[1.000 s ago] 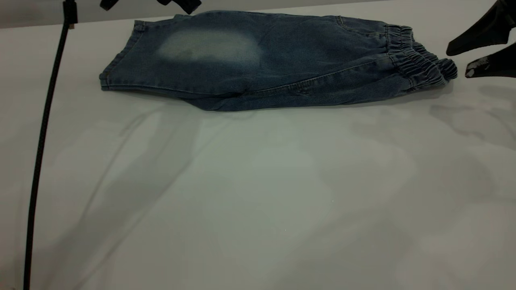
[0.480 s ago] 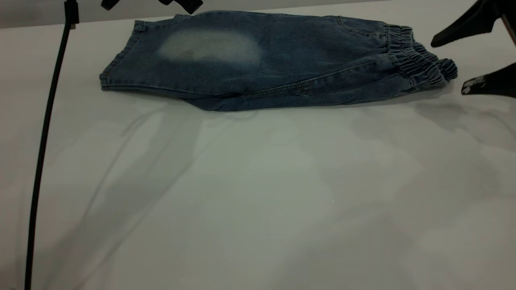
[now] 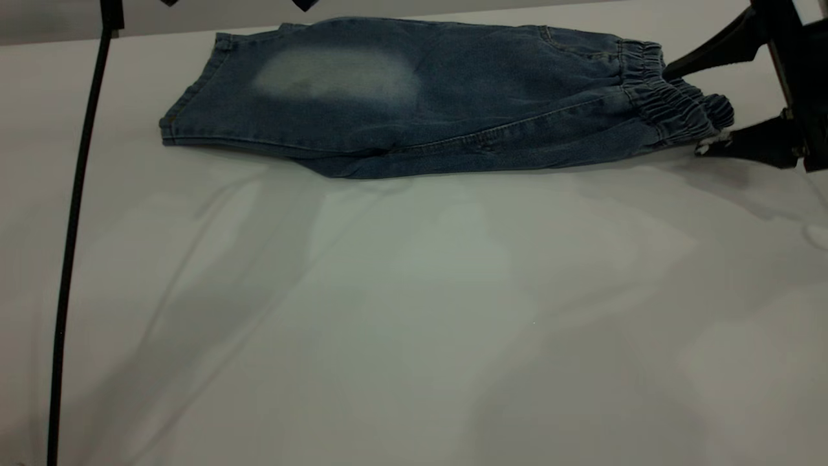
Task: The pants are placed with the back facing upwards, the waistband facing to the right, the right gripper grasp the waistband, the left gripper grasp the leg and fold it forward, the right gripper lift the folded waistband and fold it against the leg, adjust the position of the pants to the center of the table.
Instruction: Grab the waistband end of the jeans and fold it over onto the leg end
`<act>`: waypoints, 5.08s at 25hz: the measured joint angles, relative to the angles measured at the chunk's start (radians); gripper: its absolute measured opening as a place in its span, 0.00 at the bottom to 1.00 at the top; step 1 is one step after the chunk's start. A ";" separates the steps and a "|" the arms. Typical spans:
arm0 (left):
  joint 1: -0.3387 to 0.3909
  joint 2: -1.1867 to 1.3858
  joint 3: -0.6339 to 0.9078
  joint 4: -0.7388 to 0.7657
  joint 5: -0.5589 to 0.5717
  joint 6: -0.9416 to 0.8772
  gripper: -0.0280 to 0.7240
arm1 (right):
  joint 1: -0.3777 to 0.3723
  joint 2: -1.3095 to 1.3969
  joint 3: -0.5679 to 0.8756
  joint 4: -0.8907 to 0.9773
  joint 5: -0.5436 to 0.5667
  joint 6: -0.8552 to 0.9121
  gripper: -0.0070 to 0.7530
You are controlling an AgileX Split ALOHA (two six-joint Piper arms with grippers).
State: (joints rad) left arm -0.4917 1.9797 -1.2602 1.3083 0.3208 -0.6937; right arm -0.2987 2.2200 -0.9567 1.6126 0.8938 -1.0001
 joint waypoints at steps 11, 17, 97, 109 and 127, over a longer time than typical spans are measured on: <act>0.000 -0.012 0.000 0.002 -0.008 0.000 0.55 | 0.000 0.089 -0.062 0.071 -0.012 -0.070 0.79; 0.000 -0.012 0.000 0.001 -0.007 0.000 0.55 | 0.000 0.107 -0.106 0.125 -0.025 -0.058 0.79; -0.188 0.259 -0.159 -0.005 -0.137 -0.174 0.51 | 0.001 -0.111 -0.176 0.075 0.329 -0.110 0.13; -0.129 0.211 -0.122 -0.210 0.117 0.098 0.43 | 0.053 -0.111 -0.176 0.072 0.327 -0.114 0.13; -0.041 0.315 -0.094 -0.613 -0.109 0.483 0.40 | 0.121 -0.127 -0.176 0.087 0.327 -0.120 0.13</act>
State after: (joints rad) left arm -0.5326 2.2944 -1.3543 0.6950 0.2120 -0.2112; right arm -0.1779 2.0932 -1.1330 1.6999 1.2204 -1.1205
